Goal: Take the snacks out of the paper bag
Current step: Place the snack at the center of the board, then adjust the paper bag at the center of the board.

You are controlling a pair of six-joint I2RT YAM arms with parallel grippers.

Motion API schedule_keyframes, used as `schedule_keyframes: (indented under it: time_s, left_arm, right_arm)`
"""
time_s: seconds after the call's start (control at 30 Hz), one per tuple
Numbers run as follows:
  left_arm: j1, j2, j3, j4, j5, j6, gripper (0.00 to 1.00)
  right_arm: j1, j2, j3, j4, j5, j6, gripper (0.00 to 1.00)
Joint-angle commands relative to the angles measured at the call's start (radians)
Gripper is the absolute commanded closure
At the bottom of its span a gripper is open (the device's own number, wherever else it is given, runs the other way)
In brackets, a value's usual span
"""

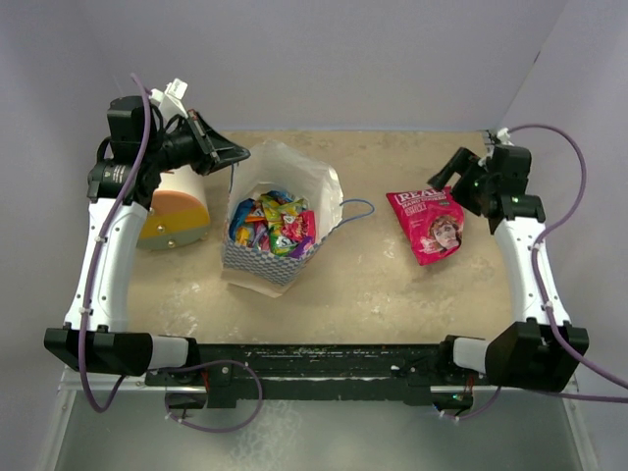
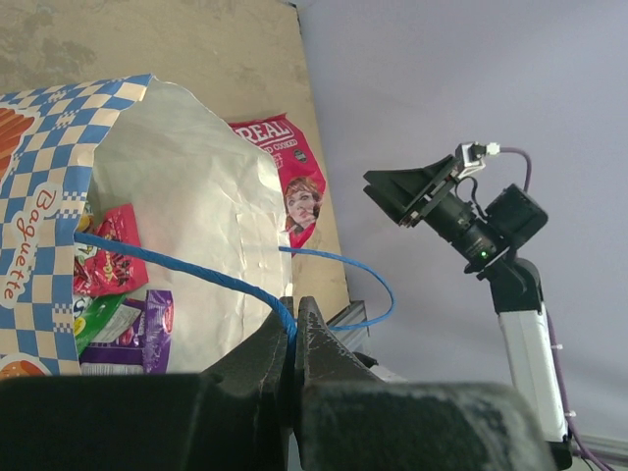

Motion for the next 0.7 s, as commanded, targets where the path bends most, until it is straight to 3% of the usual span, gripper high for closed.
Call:
schedule_keyframes:
  time_s: [0.0, 0.13, 0.33, 0.43, 0.67]
  left_arm:
    - [-0.009, -0.012, 0.061, 0.083, 0.038, 0.015, 1.0]
    - [-0.009, -0.008, 0.069, 0.099, 0.04, 0.027, 1.0]
    - [-0.009, 0.003, 0.091, 0.132, 0.034, 0.027, 1.0]
    - [-0.009, 0.019, 0.111, 0.125, 0.002, 0.017, 1.0]
    - [-0.009, 0.111, 0.224, 0.204, -0.039, -0.043, 1.0]
  right_arm:
    - [0.145, 0.045, 0.131, -0.002, -0.37, -0.02, 0.14]
    - [0.305, 0.076, 0.217, 0.002, -0.46, 0.058, 0.14]
    - [0.419, 0.129, 0.213, -0.027, -0.607, 0.172, 0.17]
    - [0.432, 0.149, 0.231, -0.091, -0.632, 0.156, 0.27]
    - [0.432, 0.158, 0.254, -0.068, -0.67, 0.188, 0.72]
